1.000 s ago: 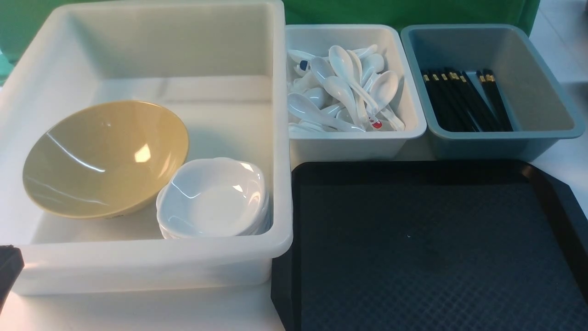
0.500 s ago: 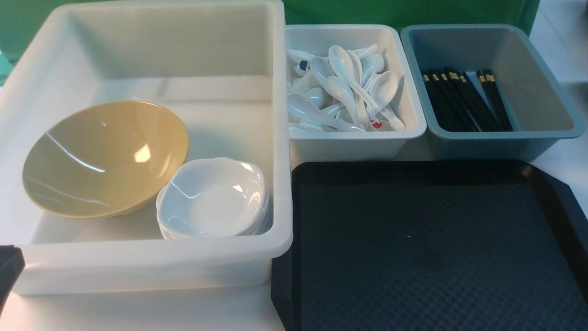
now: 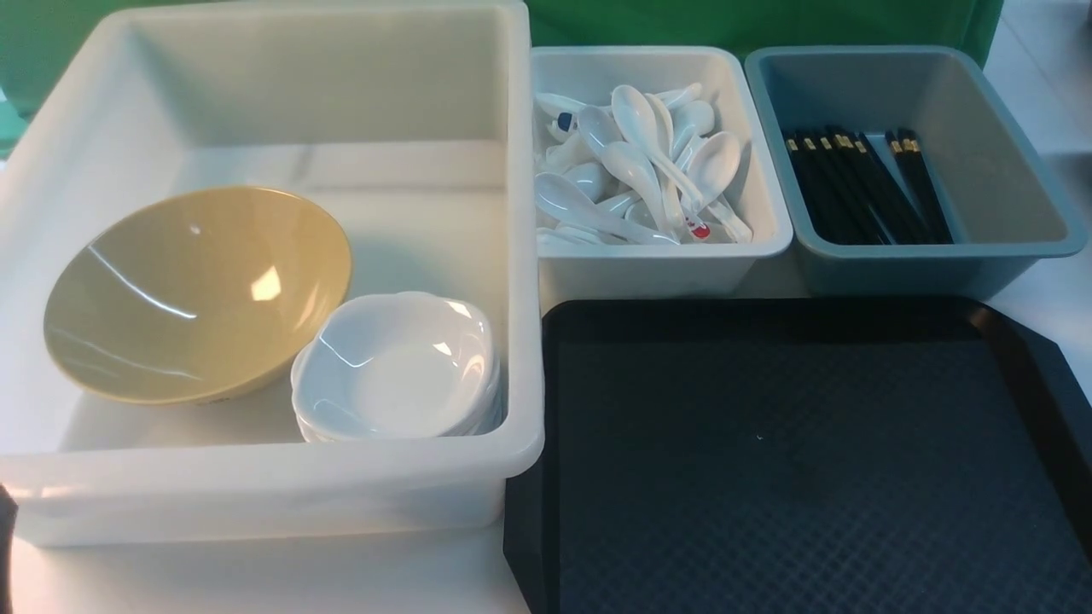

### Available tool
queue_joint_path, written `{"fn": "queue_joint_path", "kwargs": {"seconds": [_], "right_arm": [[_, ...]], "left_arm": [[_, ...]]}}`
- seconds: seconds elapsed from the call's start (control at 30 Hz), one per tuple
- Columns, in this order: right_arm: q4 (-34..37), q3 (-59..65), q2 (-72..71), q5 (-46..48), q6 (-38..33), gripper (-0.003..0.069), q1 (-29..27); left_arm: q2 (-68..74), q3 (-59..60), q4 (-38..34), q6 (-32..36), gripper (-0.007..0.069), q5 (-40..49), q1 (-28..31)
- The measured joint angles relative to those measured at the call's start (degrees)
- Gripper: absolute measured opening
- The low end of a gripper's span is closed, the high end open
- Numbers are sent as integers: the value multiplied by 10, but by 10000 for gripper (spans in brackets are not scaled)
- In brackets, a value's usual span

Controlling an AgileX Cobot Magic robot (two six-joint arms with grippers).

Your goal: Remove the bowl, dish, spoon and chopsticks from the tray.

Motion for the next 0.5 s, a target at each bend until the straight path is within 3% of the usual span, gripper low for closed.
{"fn": "queue_joint_path", "kwargs": {"seconds": [0.2,0.5], "right_arm": [[-1,0,0,0,0,45,0],[-1,0,0,0,0,52,0]], "left_arm": [[0,3,-1,22,-11,67,-33],[0,3,-1,44,-11,71,-37]]}}
